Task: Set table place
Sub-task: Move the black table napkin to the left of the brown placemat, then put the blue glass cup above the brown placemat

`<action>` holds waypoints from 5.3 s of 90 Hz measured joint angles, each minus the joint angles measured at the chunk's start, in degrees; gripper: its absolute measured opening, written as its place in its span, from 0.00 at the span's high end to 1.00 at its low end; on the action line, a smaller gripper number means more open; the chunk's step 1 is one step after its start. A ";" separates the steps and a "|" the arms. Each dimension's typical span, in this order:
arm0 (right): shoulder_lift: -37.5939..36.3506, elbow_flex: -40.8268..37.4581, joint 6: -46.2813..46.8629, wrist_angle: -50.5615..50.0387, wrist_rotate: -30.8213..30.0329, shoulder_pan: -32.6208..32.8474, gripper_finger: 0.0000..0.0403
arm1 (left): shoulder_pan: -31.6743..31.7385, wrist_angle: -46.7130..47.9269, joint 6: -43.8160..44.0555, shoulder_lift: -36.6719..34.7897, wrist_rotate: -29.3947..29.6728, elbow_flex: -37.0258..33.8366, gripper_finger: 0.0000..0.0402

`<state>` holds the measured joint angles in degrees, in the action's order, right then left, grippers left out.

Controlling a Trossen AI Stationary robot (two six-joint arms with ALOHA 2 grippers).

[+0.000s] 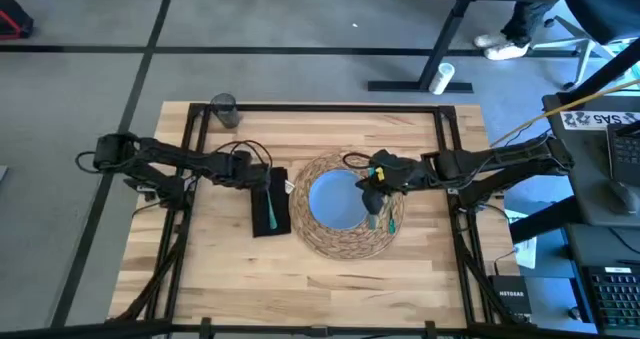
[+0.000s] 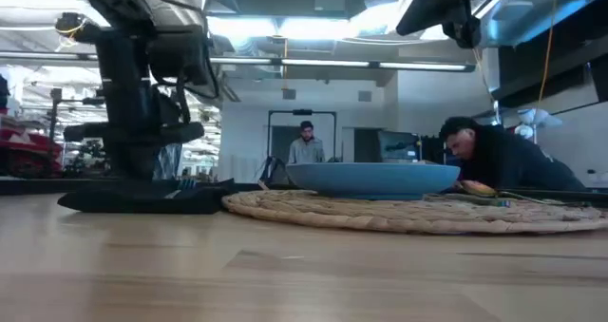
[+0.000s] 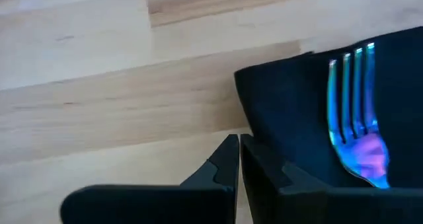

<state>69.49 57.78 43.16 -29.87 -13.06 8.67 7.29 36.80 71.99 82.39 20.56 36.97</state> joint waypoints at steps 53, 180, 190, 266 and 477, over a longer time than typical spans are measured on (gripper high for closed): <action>0.00 0.00 0.00 -0.02 0.52 0.00 1.00 | 0.00 -3.49 -0.42 1.46 -0.68 0.02 1.00; 0.00 0.00 -3.04 0.22 1.05 -0.04 1.00 | 12.61 19.39 -42.57 -25.80 5.76 16.17 1.00; 0.00 0.00 -3.02 0.23 1.31 -0.04 1.00 | 19.78 22.41 -51.06 -25.78 3.70 21.17 1.00; 0.00 0.02 -2.07 6.05 3.64 0.00 1.00 | 48.81 11.74 -64.91 -0.09 3.17 26.69 1.00; 0.00 0.02 -4.22 5.79 5.14 -0.04 1.00 | 37.07 8.29 -63.61 12.24 -5.10 36.11 1.00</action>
<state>69.49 57.80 38.94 -24.08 -7.92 8.63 44.36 45.09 8.38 94.63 15.46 73.08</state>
